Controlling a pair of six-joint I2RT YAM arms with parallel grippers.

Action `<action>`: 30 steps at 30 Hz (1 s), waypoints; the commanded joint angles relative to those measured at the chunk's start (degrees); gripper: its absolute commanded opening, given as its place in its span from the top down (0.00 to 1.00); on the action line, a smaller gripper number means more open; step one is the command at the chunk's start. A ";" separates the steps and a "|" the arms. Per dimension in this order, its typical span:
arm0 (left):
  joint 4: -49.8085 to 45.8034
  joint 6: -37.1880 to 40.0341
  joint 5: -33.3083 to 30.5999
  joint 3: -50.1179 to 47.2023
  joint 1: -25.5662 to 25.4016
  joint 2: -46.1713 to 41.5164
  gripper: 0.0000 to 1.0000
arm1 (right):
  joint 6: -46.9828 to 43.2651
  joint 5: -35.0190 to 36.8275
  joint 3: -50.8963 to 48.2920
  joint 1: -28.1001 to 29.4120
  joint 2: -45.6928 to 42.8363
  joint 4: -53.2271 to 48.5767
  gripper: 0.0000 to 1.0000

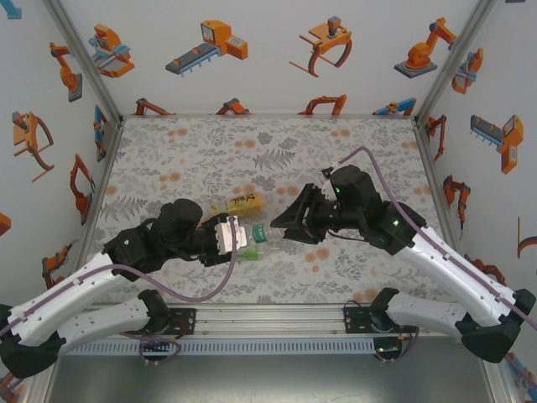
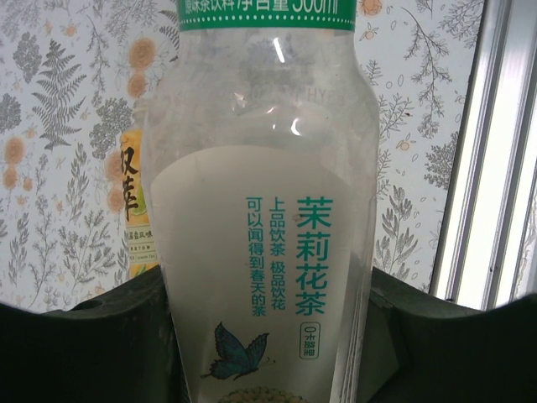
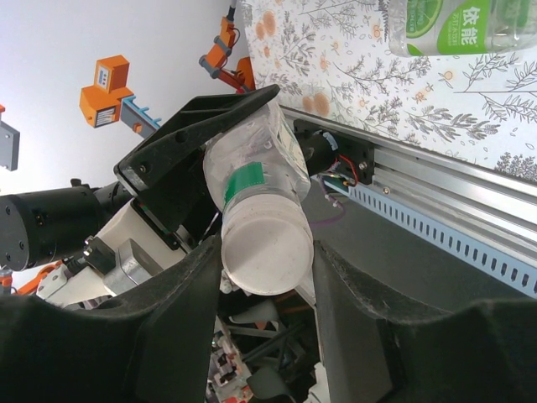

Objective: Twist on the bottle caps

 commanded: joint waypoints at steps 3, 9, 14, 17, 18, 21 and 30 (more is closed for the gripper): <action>1.51 0.91 0.69 1.10 -0.20 0.06 1.00 | 0.57 -0.65 -0.53 -0.35 -1.17 1.22 0.58; 1.85 0.46 1.83 1.31 -0.23 -0.07 1.00 | -1.82 -0.17 -0.37 -0.53 -1.34 1.24 0.70; 2.19 -0.34 3.18 1.58 -0.25 -0.54 1.00 | -11.15 1.02 0.93 -0.53 -2.33 1.83 0.79; 2.31 -1.13 4.75 2.00 -0.19 -0.75 1.00 | -19.08 1.14 2.24 -0.53 -3.05 2.09 0.85; 2.31 -1.44 5.60 2.22 -0.24 -0.83 1.00 | -21.65 0.98 2.72 -0.53 -3.38 2.19 0.86; 1.82 -2.16 8.26 3.28 -0.25 -0.66 1.00 | -29.09 -0.56 3.40 -0.53 -4.51 3.26 0.90; 1.63 -4.70 15.47 6.12 -0.25 -0.29 1.00 | -55.90 -11.61 4.83 -0.53 -8.76 8.43 1.00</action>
